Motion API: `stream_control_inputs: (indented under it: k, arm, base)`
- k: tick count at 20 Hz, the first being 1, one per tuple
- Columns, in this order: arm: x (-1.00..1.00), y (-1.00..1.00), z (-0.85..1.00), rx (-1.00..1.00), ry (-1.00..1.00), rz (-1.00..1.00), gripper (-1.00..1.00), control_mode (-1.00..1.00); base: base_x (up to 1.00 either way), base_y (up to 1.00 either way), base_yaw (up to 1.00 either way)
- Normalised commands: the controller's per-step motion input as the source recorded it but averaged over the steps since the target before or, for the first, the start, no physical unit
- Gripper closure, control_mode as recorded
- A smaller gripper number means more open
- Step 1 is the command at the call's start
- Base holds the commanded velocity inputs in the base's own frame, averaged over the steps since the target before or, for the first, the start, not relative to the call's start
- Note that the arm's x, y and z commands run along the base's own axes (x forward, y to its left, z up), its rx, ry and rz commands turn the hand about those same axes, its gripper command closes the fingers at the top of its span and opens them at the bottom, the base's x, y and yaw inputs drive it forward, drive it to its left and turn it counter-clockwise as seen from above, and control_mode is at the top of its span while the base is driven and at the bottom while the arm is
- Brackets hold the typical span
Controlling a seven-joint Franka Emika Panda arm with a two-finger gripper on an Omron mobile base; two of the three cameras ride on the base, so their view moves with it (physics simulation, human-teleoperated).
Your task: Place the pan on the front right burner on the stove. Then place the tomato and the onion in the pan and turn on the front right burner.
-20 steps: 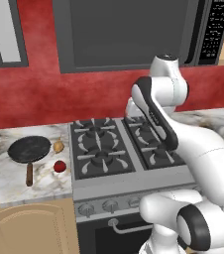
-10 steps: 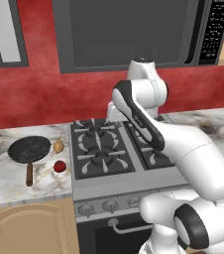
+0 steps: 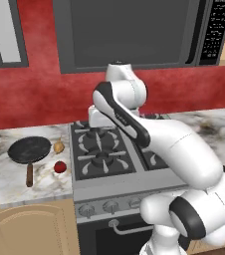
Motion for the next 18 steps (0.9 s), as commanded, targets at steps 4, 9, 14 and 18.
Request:
stream_control_inputs:
  k: [4, 9, 14, 18]
  arm:
    - [0.0, 0.56, -0.18, -0.01, 0.11, 0.0, -1.0, -1.0]
    - [0.0, 0.56, -0.14, -0.02, 0.07, 0.0, -1.0, -1.0]
    - [0.0, 0.54, -0.16, -0.02, 0.07, 0.0, -1.0, -1.0]
    - [0.0, 0.54, -0.17, -0.03, 0.07, 0.0, -1.0, -1.0]
  base:
    - [0.0, 0.0, 0.0]
    - [0.0, 0.0, 0.0]
    - [0.0, 0.0, 0.0]
    - [0.0, 0.0, 0.0]
